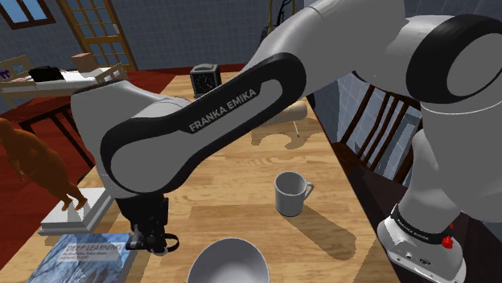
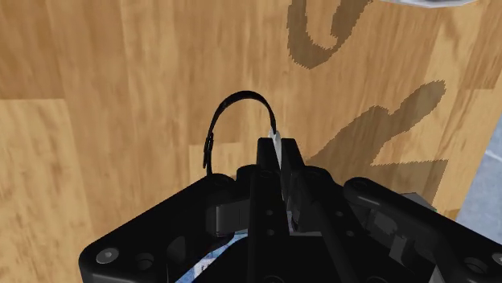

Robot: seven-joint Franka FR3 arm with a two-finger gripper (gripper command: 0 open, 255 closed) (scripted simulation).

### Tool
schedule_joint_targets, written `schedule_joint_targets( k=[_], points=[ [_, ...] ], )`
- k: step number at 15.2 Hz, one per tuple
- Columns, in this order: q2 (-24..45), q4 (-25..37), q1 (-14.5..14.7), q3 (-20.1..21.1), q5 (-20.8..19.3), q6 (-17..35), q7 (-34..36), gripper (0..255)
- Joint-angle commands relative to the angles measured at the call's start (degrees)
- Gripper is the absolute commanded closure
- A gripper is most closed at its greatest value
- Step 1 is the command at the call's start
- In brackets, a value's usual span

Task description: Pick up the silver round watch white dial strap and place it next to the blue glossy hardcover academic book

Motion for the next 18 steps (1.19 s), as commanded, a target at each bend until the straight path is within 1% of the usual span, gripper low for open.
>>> schedule_joint_targets(
  k=[1,8,16,17,18],
  points=[
    [0.66,-0.68,0.14,-0.05,-0.12,1.36,-0.04,255],
    [2.50,-3.39,0.26,-0.26,-0.35,5.83,-0.55,255],
    [2.50,-3.39,0.26,-0.26,-0.35,5.82,-0.55,255],
    [2.50,-3.39,0.26,-0.26,-0.35,5.82,-0.55,0],
    [2.50,-3.39,0.26,-0.26,-0.35,5.82,-0.55,0]
  ],
)
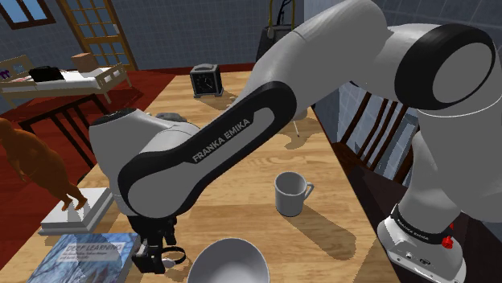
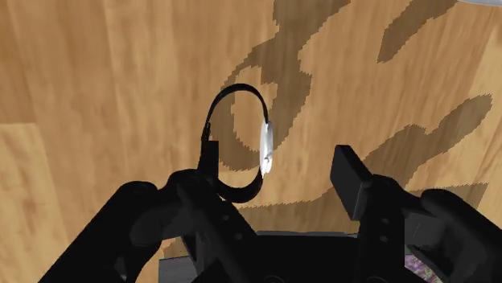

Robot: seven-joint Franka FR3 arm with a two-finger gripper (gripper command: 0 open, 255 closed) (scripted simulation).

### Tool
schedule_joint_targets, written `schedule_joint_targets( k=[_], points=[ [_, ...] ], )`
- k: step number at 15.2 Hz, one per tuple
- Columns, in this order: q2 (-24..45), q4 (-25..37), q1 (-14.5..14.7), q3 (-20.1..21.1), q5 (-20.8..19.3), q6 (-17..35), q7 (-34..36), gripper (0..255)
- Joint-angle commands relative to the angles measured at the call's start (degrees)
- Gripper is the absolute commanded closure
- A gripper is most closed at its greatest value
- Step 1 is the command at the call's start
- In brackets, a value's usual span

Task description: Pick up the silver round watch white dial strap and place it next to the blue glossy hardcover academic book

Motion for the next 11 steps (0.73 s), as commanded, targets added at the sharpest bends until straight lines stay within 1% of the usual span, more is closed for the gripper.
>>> schedule_joint_targets(
  k=[1,4,8,11],
  points=[
    [0.00,0.00,0.00,0.00,0.00,0.00,0.00,0],
    [0.00,0.00,0.00,0.00,0.00,0.00,0.00,0],
    [-2.55,3.47,-0.87,0.09,0.45,-6.07,-0.23,0],
    [-2.56,3.47,-0.87,0.09,0.45,-6.06,-0.23,0]
  ],
)
